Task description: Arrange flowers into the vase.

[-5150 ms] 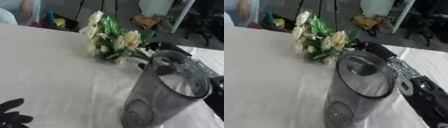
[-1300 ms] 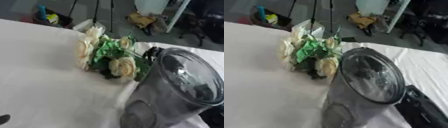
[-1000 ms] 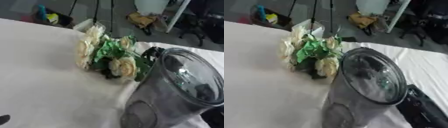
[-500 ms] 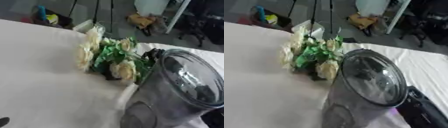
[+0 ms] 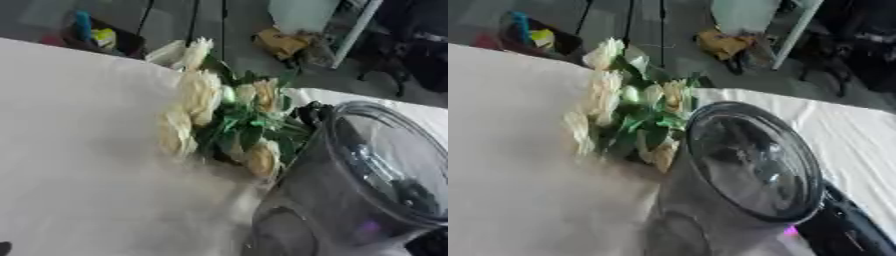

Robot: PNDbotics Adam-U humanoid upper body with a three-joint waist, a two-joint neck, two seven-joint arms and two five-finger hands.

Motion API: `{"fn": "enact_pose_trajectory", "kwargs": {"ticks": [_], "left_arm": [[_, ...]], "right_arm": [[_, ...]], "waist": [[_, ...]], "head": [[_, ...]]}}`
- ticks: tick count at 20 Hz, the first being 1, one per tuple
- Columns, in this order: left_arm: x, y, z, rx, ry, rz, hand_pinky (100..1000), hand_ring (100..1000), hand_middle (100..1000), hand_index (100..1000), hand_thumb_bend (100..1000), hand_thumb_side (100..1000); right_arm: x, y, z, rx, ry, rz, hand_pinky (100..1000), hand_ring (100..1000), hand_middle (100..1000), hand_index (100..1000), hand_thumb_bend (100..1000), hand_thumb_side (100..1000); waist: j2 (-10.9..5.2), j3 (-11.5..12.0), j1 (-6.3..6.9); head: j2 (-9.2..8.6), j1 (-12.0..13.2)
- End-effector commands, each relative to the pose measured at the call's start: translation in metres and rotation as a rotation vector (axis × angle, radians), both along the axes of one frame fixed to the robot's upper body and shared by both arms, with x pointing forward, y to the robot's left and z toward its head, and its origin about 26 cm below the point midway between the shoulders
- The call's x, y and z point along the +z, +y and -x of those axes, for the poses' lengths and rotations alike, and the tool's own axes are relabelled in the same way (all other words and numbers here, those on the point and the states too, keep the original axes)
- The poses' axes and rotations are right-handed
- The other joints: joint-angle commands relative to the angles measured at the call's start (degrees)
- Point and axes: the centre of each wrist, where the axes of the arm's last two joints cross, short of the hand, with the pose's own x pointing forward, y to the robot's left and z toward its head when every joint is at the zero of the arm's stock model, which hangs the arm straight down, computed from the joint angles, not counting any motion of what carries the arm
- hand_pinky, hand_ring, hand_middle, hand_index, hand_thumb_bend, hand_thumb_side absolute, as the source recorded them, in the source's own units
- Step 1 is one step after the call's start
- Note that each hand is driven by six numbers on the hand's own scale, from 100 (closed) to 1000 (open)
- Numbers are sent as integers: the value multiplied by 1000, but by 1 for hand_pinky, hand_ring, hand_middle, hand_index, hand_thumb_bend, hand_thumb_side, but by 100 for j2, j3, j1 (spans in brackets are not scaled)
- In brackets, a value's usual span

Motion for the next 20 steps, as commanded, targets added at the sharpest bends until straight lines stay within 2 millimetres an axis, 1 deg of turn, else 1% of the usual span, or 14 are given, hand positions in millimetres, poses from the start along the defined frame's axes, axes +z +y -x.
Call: {"fn": "enact_pose_trajectory", "kwargs": {"ticks": [1,2,3,4,7,8,9,13,14,15,20], "left_arm": [[4,-4,3,-15,-21,2,627,730,881,838,170,1000],[4,-3,3,-14,-21,1,627,730,882,838,169,1000],[4,-3,3,-13,-21,0,627,730,882,838,169,1000],[4,-3,3,-12,-21,0,628,730,882,838,169,1000],[4,-3,3,-10,-21,0,628,730,882,838,169,1000],[3,-2,3,-8,-19,-1,628,730,882,837,170,1000],[3,-2,3,-6,-17,-1,628,730,882,837,170,1000],[2,-1,3,-2,-12,2,629,730,881,837,170,1000],[2,-1,3,-2,-11,2,629,730,881,837,171,1000],[2,-1,3,-3,-11,3,629,730,880,836,171,1000],[2,0,3,-3,-5,10,630,729,880,836,172,1000]], "right_arm": [[7,-8,5,16,-30,-18,229,100,100,304,100,824],[8,-9,6,24,-42,-26,214,100,100,290,100,874],[9,-10,7,29,-55,-31,214,100,100,290,100,874],[9,-10,8,33,-67,-35,203,100,100,269,100,930],[11,-12,10,42,-108,-47,202,100,100,268,100,932],[12,-12,11,49,-131,-51,173,100,100,249,100,972],[13,-12,13,56,-152,-56,165,100,100,243,100,982],[17,-13,17,97,-236,-84,119,100,100,216,100,1000],[17,-13,18,109,-254,-94,119,100,100,215,100,1000],[18,-14,20,125,-278,-107,107,100,100,196,100,1000],[21,-17,26,186,-362,-174,100,100,100,187,100,1000]], "waist": [[-18,-12,-55],[-18,-17,-56],[-20,-22,-55],[-23,-27,-53],[-32,-42,-49],[-48,-62,-46],[-61,-76,-43],[-104,-125,-20],[-113,-134,-14],[-127,-146,-3],[-196,-195,47]], "head": [[-82,-20],[-79,-18],[-76,-17],[-73,-15],[-67,-9],[-57,-1],[-47,5],[-8,4],[-1,3],[14,-4],[83,-9]]}}
